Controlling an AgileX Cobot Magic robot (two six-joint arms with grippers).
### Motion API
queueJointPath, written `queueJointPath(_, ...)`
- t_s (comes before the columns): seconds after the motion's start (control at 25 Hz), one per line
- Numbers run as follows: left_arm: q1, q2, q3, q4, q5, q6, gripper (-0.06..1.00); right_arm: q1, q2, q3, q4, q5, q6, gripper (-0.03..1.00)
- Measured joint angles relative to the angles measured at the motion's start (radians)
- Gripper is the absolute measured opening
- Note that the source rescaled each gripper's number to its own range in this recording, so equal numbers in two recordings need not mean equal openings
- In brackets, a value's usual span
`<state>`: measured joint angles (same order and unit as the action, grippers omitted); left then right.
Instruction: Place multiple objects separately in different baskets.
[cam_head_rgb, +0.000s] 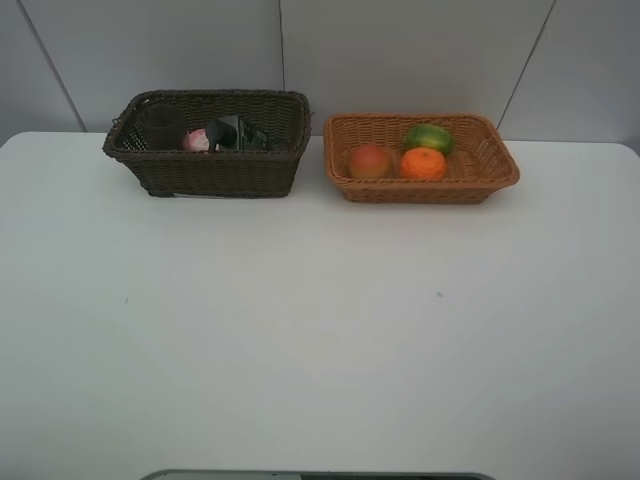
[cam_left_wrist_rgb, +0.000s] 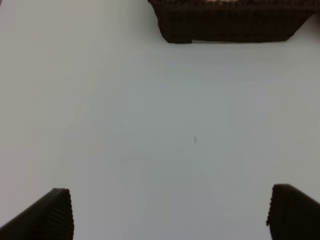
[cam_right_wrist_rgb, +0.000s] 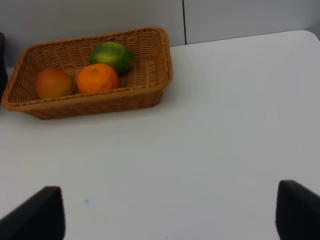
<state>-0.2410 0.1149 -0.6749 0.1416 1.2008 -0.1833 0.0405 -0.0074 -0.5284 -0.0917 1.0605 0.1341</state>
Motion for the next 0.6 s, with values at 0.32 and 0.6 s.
queueJointPath(0.32, 0.0, -0.122, 0.074, -0.002, 0.0, 0.009, 1.0, 0.0, 0.0, 0.0, 0.0, 0.0, 0.0, 0.83)
queueJointPath(0.6, 0.0, -0.123, 0.119, 0.001, 0.0, 0.016, 1.0, 0.0, 0.0, 0.0, 0.0, 0.0, 0.0, 0.83)
